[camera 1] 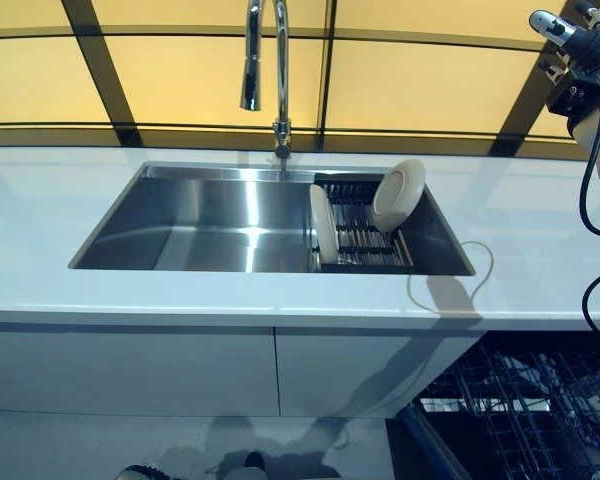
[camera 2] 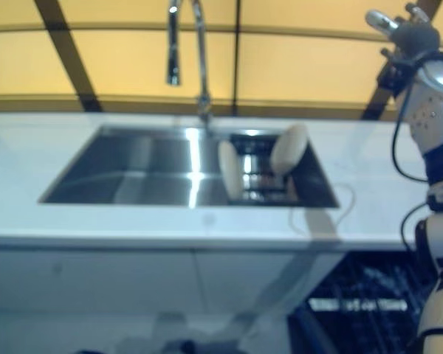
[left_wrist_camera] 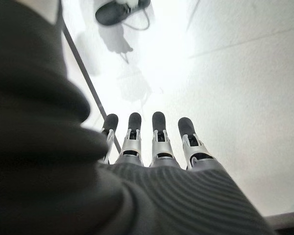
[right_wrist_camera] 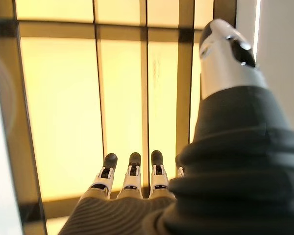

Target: Take plates into dishwasher

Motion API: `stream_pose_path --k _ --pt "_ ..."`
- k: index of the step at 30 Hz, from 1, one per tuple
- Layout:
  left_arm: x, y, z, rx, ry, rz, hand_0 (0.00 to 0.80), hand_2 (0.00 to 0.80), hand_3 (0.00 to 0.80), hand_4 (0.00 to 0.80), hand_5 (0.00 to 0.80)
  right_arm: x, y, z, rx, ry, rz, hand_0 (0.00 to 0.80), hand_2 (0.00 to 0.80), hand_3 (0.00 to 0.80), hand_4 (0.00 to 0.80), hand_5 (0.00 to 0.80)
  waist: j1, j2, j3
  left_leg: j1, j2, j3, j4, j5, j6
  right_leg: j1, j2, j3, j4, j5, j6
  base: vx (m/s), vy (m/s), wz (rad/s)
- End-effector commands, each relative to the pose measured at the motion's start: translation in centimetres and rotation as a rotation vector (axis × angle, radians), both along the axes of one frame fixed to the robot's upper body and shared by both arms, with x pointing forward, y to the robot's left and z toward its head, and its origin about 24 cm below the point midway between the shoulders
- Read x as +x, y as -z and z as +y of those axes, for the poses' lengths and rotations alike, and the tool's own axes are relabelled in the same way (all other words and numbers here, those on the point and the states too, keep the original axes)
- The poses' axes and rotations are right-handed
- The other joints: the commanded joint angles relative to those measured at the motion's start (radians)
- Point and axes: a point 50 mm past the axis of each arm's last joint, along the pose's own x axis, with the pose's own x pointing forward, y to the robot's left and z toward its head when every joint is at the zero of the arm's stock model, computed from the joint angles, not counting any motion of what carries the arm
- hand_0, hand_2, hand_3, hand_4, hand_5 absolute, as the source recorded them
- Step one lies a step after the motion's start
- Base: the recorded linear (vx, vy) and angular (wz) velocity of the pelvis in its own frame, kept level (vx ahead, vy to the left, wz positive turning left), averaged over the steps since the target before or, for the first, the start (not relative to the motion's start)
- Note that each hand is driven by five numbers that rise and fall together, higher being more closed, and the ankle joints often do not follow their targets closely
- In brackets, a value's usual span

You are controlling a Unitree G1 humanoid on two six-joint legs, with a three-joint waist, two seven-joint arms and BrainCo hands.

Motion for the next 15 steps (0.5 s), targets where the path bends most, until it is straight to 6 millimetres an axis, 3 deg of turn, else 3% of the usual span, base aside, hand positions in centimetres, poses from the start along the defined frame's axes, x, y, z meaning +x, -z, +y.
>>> stream_pose_path --k 1,3,4,5,7,10,15 --pt "1.6 -1.4 2.2 0.063 0.054 -0.002 0.0 0.0 0.0 0.0 0.0 -1.6 -4.6 -1.3 -0.068 0.135 -0.131 0.0 0.0 0.0 0.0 0.0 0.027 -0.014 0.024 0.016 0.012 -0.029 0.042 -0.052 -0.011 -0.064 -0.024 0.028 0.323 -0.039 0.02 0.103 0.029 0.25" --pt "1.5 -1.6 2.6 0.073 0.036 0.009 0.0 0.0 0.0 0.0 0.0 -1.3 -4.2 -1.2 -0.058 0.133 -0.117 0.0 0.0 0.0 0.0 0.0 0.011 -0.006 0.043 0.05 0.027 -0.037 0.021 -0.05 -0.014 -0.129 -0.016 0.052 0.351 -0.028 0.023 0.13 -0.086 0.24" --pt "1.4 -1.7 2.8 0.078 0.01 0.004 0.0 0.0 0.0 0.0 0.0 -1.1 -4.2 -1.1 -0.065 0.142 -0.106 0.0 0.0 0.0 0.0 0.0 0.004 -0.011 0.055 0.071 0.038 -0.036 0.004 -0.053 -0.027 -0.138 -0.014 0.053 0.233 -0.01 0.022 0.173 -0.234 0.06" --pt "1.4 -1.9 3.2 0.085 -0.008 0.001 0.0 0.0 0.0 0.0 0.0 -1.3 -4.6 -0.9 -0.067 0.149 -0.113 0.0 0.0 0.0 0.0 0.0 -0.008 -0.01 0.067 0.073 0.053 -0.05 0.006 -0.062 -0.028 -0.142 -0.009 0.083 0.215 -0.016 0.02 0.141 -0.293 -0.06" --pt "1.3 -2.2 3.7 0.103 -0.04 -0.003 0.0 0.0 0.0 0.0 0.0 -1.4 -4.5 -0.6 -0.036 0.166 -0.1 0.0 0.0 0.0 0.0 0.0 -0.008 -0.025 0.063 0.054 0.066 -0.032 0.016 -0.06 -0.033 -0.112 0.009 0.083 0.141 -0.017 0.016 0.065 -0.243 0.04" --pt "1.6 -2.0 3.2 0.065 -0.001 0.001 0.0 0.0 0.0 0.0 0.0 -1.9 -4.7 -1.8 -0.068 0.164 -0.091 0.0 0.0 0.0 0.0 0.0 -0.01 -0.029 0.069 0.049 0.077 -0.012 -0.02 -0.034 -0.048 -0.087 0.025 0.061 0.059 0.014 0.01 0.035 -0.106 0.16" --pt "0.9 -1.2 2.2 0.051 -0.014 0.006 0.0 0.0 0.0 0.0 0.0 -2.7 -5.5 -3.3 -0.148 0.224 -0.095 0.0 0.0 0.0 0.0 0.0 -0.009 -0.023 0.068 0.029 0.066 -0.033 -0.057 -0.02 -0.067 -0.063 0.042 0.06 -0.015 0.029 0.012 0.054 -0.017 0.0"
